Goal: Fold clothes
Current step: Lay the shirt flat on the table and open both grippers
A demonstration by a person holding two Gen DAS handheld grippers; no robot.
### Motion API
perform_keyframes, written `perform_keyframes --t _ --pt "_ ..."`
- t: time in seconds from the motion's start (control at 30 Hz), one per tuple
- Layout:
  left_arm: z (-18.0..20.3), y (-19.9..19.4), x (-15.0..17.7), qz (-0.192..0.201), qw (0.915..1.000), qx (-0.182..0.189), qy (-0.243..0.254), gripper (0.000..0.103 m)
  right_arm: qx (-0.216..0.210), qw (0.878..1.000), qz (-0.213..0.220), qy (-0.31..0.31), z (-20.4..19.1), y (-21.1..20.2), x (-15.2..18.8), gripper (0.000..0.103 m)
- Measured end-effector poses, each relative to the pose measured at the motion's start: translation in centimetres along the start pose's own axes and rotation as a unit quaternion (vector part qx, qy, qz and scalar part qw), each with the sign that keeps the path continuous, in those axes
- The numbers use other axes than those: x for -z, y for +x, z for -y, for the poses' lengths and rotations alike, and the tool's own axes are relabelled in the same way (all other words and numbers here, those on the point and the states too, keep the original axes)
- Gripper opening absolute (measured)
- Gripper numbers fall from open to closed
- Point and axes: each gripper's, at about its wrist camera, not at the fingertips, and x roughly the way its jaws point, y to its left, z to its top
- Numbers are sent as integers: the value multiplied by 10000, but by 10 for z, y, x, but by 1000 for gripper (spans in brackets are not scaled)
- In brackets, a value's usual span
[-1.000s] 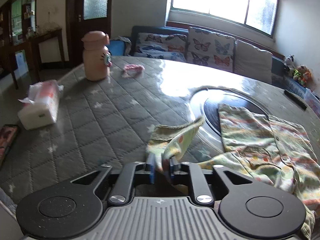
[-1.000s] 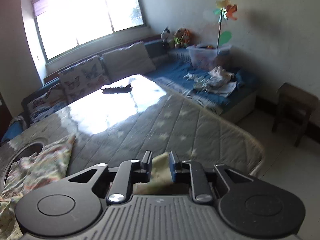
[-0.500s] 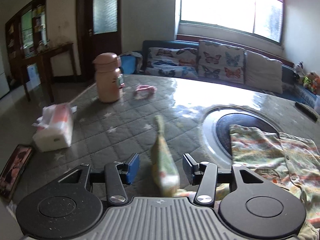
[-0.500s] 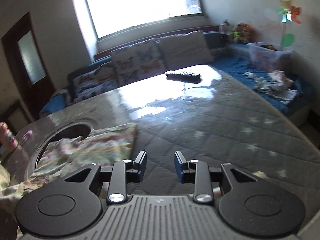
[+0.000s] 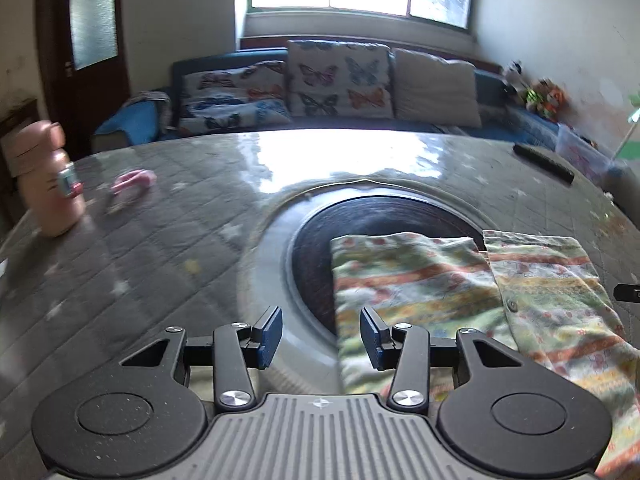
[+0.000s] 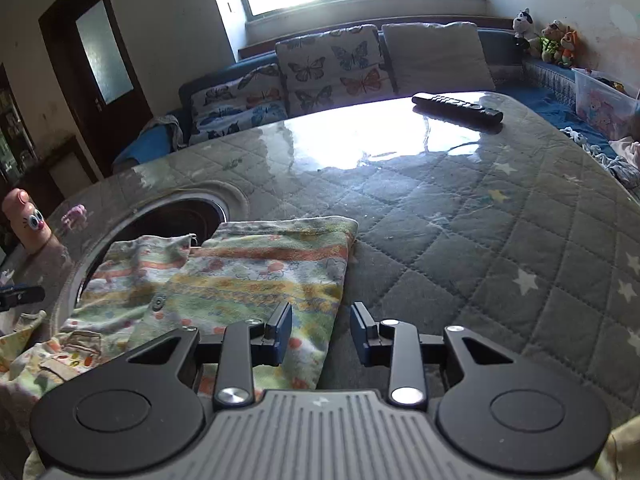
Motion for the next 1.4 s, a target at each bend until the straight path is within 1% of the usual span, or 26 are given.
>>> perform_keyframes --t 0.13,0.3,0.33,0.4,0.43,0.5,0.53,0.57,0.63,0.7,0.83,0.97,1.07,1.2,1.27,1.3,1.4 --pt "9 31 -9 -162 9996 -6 242 47 34 9999 -165 -25 5 19 -6 32" --pt "11 59 -12 -359 9988 4 323 46 30 9997 -213 -90 5 31 -11 31" --pt "11 63 -12 -392 9987 8 322 46 37 9997 -207 -105 4 32 -11 29" --pt "9 68 -12 -443 9986 67 289 45 60 9997 -207 -148 3 35 -14 23" --pt "8 70 -12 -451 9985 116 281 39 72 9996 -208 -170 2 37 -16 19" --pt "9 73 -12 -446 9983 228 282 31 73 9995 -218 -199 1 40 -18 14" --pt "10 74 -12 -433 9982 282 312 23 74 9995 -224 -218 1 41 -19 10" --pt "11 75 -12 -410 9979 335 369 20 76 9994 -229 -241 0 43 -21 8" --pt "14 76 -14 -354 9975 382 473 7 80 9992 -235 -299 -4 47 -24 6" --pt "11 80 -18 -310 9979 313 481 5 78 9990 -238 -377 -8 52 -29 5" --pt "4 88 -28 -236 9986 131 447 4 73 9984 -179 -526 -16 67 -42 4" --pt "-3 96 -39 -162 9990 -50 413 4 36 9980 -107 -623 -26 85 -64 4" --pt "-9 102 -47 -106 9990 -186 387 4 31 9974 -92 -713 -34 102 -79 4" --pt "-16 112 -56 -78 9987 -340 364 4 57 9966 -148 -803 -41 122 -90 4" --pt "-19 116 -56 -137 9988 -350 312 4 96 9961 -193 -856 -46 131 -91 6" --pt "-19 116 -55 -154 9988 -357 301 6 112 9957 -187 -903 -48 131 -91 7" --pt "-17 111 -49 -152 9987 -380 317 10 35 9948 -129 -1013 -55 122 -87 18"
